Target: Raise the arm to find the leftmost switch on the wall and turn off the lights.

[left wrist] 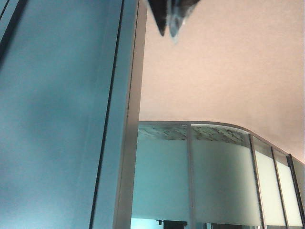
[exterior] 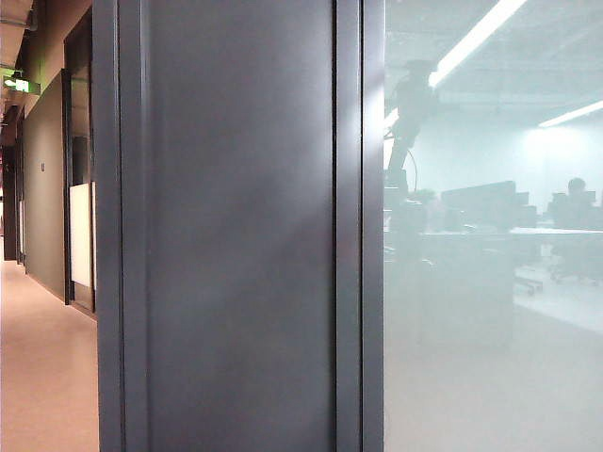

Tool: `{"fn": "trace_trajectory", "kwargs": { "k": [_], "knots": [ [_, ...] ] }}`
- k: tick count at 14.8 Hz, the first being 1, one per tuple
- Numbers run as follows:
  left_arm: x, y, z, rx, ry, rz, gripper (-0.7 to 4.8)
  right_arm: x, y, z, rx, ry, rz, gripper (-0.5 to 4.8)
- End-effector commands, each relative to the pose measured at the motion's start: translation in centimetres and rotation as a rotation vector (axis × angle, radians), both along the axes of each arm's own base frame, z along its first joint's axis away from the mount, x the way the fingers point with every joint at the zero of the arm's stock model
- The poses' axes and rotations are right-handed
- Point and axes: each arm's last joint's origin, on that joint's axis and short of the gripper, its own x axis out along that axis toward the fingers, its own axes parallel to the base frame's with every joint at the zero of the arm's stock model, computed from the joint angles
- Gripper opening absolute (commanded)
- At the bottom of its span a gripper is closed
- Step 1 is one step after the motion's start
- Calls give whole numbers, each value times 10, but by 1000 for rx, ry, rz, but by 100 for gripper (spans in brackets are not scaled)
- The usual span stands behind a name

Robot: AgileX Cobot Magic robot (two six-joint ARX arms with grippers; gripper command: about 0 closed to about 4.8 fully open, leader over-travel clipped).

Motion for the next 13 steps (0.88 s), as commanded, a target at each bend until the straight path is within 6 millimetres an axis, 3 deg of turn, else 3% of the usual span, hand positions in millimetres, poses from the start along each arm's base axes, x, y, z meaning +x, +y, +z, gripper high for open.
{"fn": "trace_trajectory", "kwargs": {
  "k": [1,5,7,10,13],
  "knots": [
    [0,0,0,6,3,-2,-5,0,0,2,3,-11,1,-1],
    [2,4,-6,14,47,83,-5,0,0,2,3,-11,1,-1],
    [12,9,-25,-30,95,170,-5,0,0,2,3,-11,1,-1],
    [33,9,-58,-64,42,129,-5,0,0,2,3,-11,1,-1],
    [39,9,-78,-68,5,130,-5,0,0,2,3,-11,1,-1]
  ]
}}
